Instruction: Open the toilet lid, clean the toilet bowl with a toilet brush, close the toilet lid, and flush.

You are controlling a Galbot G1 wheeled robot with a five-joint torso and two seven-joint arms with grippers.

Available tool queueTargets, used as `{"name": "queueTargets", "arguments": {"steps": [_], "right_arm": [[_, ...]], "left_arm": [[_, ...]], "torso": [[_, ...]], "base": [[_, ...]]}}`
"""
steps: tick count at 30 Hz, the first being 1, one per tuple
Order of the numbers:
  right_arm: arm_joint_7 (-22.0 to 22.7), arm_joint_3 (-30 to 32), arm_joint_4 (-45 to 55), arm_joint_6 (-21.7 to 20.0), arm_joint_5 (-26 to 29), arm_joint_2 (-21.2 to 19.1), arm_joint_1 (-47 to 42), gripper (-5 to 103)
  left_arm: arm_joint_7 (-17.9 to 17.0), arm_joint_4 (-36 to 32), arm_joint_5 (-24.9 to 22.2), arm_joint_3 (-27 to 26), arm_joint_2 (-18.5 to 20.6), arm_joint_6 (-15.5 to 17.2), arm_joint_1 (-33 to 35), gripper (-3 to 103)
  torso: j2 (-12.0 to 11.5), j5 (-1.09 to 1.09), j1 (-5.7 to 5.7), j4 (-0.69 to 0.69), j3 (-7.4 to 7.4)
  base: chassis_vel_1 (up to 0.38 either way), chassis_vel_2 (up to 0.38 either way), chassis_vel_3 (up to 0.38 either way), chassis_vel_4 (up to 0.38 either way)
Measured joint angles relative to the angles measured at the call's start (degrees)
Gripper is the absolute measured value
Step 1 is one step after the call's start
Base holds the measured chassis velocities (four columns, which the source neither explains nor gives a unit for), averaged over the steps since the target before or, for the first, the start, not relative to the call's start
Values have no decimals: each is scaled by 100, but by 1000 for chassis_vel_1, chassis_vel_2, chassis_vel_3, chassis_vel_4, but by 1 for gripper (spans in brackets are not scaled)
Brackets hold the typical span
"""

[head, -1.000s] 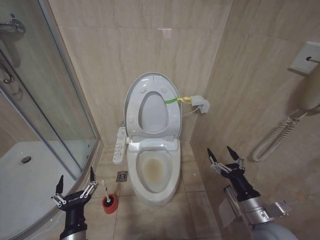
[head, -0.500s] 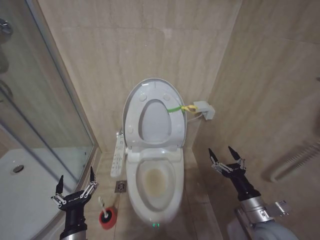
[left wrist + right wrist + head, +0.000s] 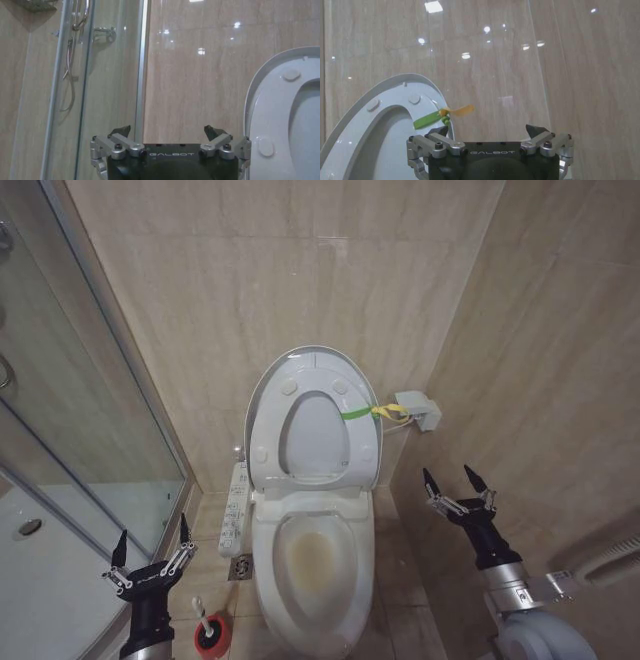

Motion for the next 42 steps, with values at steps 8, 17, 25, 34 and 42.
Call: {"name": "queueTargets", "arguments": {"steps": [8,17,25,34,42], "right_arm": [[341,-242,-355,-299,-208,-204,740,100],[469,-507,-1309,-317,-170,-501,1681,100],[465,-871,-2373,-211,5,-616,2785,100],[541,-1246,-3226,-146,7,-565,3684,100],[535,-1547,-4065,-43,-4,-502,4582,100]], "left_arm": [[0,0,0,0,0,0,0,99],[0,0,0,0,0,0,0,99],[0,0,0,1,0,0,0,99],[-1,0,0,0,0,0,0,99],[0,0,0,0,0,0,-1,99]], "torso": [[0,-1,5,2,2],[-1,0,5,1,2],[-1,0,5,2,2],[-1,-1,4,2,2],[-2,-2,4,1,2]], "base": [[4,-7,-4,7],[0,0,0,0],[0,0,0,0],[0,0,0,0],[0,0,0,0]]}}
